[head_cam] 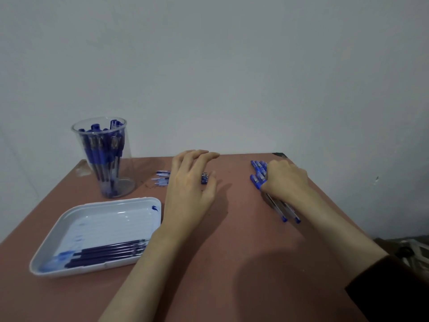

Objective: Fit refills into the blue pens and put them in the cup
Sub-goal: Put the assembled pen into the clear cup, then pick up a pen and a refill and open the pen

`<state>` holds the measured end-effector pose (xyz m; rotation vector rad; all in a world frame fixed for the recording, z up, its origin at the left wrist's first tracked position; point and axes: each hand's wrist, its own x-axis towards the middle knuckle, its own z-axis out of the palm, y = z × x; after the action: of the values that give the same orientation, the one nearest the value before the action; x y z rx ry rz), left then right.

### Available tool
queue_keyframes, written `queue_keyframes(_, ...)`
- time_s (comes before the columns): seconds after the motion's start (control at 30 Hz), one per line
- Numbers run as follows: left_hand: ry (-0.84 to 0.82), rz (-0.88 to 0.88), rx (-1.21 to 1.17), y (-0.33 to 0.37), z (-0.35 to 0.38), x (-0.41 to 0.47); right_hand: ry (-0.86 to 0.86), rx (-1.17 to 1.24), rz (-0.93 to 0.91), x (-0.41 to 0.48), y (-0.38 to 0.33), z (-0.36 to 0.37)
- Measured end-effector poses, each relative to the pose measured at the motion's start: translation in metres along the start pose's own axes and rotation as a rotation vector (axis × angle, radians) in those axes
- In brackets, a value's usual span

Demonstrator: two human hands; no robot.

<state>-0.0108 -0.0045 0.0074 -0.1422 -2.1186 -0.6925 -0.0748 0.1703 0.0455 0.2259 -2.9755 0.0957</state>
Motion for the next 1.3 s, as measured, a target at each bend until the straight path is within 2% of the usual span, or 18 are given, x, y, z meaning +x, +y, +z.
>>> queue_keyframes(0.1,-0.021,-0.058,-0.050,0.000,-0.007,0.003,0.100,0.065,-0.074,0.001,-0.010,-0.011)
queue_keyframes(0.23,-0.081,-0.138,-0.035,-0.012,-0.018,0.006,0.058,0.422,-0.259,-0.002,-0.039,-0.013)
queue_keyframes(0.4,-0.181,-0.210,0.108,-0.034,-0.023,0.003,0.059,0.587,-0.446,-0.007,-0.073,0.015)
queue_keyframes(0.53,-0.233,-0.266,0.054,-0.044,-0.032,0.003,0.093,0.704,-0.499,-0.005,-0.083,0.036)
queue_keyframes(0.67,-0.275,-0.221,-0.004,-0.041,-0.035,0.004,0.168,0.652,-0.510,-0.005,-0.076,0.042)
queue_keyframes(0.9,-0.230,-0.232,-0.092,-0.037,-0.030,0.004,0.185,0.697,-0.508,-0.006,-0.069,0.040)
queue_keyframes(1.17,-0.193,-0.392,-0.248,-0.036,-0.033,0.007,0.229,0.714,-0.480,-0.011,-0.072,0.037)
queue_keyframes(1.3,-0.139,-0.426,-0.257,-0.039,-0.037,0.009,0.207,0.623,-0.445,-0.007,-0.067,0.038)
